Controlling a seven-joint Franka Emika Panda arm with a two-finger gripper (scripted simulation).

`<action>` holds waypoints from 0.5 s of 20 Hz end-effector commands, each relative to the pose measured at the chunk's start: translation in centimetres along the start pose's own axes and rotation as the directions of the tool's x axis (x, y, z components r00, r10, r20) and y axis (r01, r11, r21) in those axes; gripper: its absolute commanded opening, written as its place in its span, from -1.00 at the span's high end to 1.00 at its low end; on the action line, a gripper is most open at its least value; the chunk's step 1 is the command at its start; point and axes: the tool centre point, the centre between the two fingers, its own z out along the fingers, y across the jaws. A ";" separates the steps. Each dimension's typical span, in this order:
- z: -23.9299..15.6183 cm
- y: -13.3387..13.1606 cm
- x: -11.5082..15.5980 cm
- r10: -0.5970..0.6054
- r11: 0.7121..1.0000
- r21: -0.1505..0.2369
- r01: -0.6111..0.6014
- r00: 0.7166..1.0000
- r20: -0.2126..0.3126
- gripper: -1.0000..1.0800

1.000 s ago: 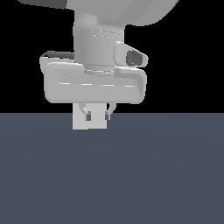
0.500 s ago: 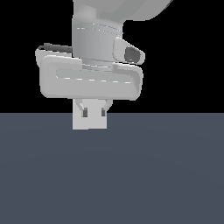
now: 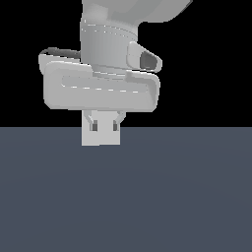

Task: Plug the charger into the wall socket.

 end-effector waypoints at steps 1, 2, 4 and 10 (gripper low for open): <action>0.0 0.0 0.0 0.000 1.000 0.000 0.000 1.000 0.000 1.00; 0.0 0.0 0.0 0.000 1.000 0.000 0.000 1.000 0.000 1.00; 0.0 0.0 0.0 0.000 1.000 0.000 0.000 1.000 0.000 1.00; 0.4 0.0 0.9 0.001 1.000 0.001 -0.001 1.000 0.000 1.00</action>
